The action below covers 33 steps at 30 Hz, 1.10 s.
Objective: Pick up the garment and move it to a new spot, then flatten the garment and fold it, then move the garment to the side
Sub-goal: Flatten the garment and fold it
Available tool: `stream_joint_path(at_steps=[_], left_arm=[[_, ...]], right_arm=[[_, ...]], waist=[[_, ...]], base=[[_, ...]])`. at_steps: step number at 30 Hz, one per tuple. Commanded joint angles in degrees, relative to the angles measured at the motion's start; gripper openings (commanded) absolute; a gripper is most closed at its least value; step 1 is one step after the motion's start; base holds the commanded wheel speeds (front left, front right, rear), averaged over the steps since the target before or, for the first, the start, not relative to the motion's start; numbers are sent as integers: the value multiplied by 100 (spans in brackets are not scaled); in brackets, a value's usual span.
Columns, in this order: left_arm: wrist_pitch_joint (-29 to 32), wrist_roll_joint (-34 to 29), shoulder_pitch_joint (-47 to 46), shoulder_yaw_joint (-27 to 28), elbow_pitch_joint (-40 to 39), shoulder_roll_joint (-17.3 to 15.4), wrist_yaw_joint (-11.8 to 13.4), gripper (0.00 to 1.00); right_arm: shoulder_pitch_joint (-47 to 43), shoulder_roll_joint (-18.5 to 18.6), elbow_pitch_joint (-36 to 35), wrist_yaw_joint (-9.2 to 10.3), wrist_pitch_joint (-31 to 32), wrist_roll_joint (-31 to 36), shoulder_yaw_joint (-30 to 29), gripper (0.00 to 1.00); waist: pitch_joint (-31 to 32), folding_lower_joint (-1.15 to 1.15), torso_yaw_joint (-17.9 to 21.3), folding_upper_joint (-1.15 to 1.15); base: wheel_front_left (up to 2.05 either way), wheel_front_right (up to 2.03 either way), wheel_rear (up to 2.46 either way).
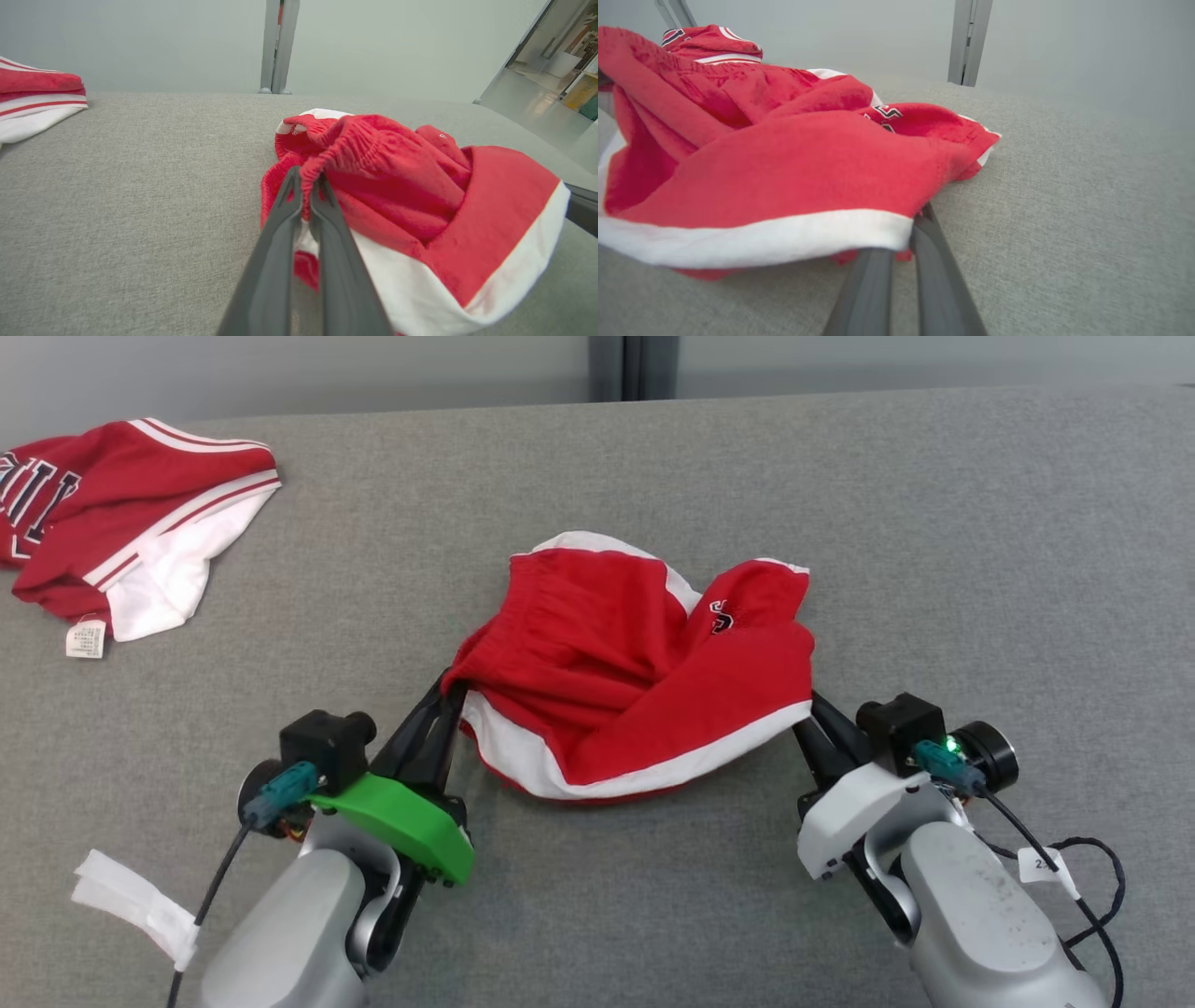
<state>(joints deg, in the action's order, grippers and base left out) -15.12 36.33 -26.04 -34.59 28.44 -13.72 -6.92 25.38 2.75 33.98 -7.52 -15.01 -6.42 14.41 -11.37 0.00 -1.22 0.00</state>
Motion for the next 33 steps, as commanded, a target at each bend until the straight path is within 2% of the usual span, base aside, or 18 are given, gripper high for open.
stream_joint_path(at_steps=[1,7,16,19,26,30,33], left_arm=[[-4,143,124,127,-92,5,-24,0],[-4,822,332,585,-701,-4,-57,0],[154,1418,405,906,-2083,-446,-46,0],[300,1482,385,1017,-2634,-601,60,0],[878,1590,220,1291,-4000,-1037,489,0],[1204,1589,110,1371,-4482,-1239,685,0],[1414,1531,26,1322,-4573,-1334,766,0]], right_arm=[[-107,26,-143,6,-26,104,-100,0],[-236,25,-821,6,-26,447,-504,0],[-180,387,-1782,6,-14,732,-680,0],[-170,533,-2185,6,103,712,-669,0],[-274,837,-3507,7,650,675,-843,0],[-324,927,-4133,6,981,662,-925,0],[-384,916,-4344,6,1206,605,-929,0]], waist=[[85,0,54,0],[350,0,165,0],[874,0,320,0],[1035,0,382,0],[1237,0,551,0],[1219,0,625,0],[1141,0,667,0]], base=[[0,0,0],[0,0,0],[0,0,0],[0,0,0],[0,0,0],[0,0,0],[0,0,0]])
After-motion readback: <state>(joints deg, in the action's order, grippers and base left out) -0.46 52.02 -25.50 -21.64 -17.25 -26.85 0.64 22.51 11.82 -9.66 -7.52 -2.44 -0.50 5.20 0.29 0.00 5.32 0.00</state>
